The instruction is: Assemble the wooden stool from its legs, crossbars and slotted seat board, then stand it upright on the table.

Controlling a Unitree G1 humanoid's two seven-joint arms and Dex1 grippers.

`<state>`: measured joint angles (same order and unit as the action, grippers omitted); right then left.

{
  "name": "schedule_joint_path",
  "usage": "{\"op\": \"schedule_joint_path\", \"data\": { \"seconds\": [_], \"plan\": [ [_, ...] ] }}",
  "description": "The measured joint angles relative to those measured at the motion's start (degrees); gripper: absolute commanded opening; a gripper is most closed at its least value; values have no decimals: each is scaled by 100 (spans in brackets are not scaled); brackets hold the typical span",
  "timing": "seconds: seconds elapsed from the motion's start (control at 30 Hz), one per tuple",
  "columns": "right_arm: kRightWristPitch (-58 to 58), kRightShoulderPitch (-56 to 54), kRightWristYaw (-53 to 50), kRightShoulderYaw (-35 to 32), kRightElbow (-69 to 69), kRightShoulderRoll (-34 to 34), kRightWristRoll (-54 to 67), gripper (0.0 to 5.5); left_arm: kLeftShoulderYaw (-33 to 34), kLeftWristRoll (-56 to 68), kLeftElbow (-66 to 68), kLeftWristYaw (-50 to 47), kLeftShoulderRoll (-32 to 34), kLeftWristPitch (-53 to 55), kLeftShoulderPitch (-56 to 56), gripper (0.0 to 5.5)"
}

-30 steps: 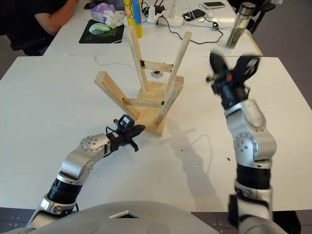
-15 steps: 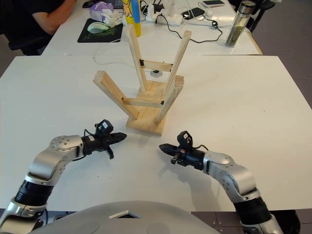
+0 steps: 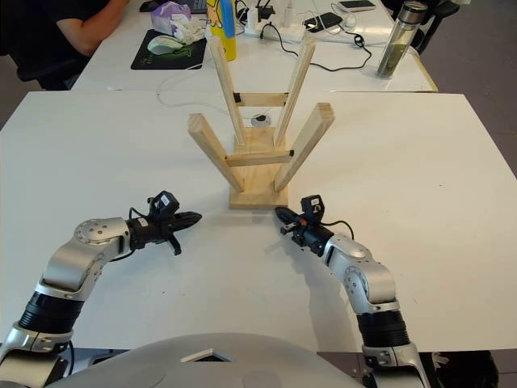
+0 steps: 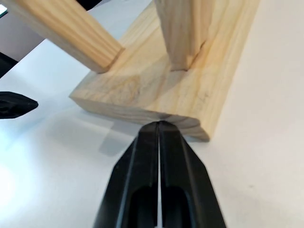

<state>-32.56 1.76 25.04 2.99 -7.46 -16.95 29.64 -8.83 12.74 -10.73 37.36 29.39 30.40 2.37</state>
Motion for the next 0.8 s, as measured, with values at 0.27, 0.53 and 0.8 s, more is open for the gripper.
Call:
{"op": "schedule_joint_path", "data": {
  "seconds": [0.27,0.53,0.8],
  "plan": [
    [-700,556,509,224,-1001,114,731,0,2,-218,-926,-1296,-1052,-326,-486,3],
    [903,1505,-450,-1079,-2030,28,-274,0,0,-562,-2983,-2871,-2126,-413,-664,3],
    [1312,-157,-2207,-1226,-2206,574,-1412,0,-11,-1282,-3237,-3662,-2354,-330,-796,3]
  ]
}}
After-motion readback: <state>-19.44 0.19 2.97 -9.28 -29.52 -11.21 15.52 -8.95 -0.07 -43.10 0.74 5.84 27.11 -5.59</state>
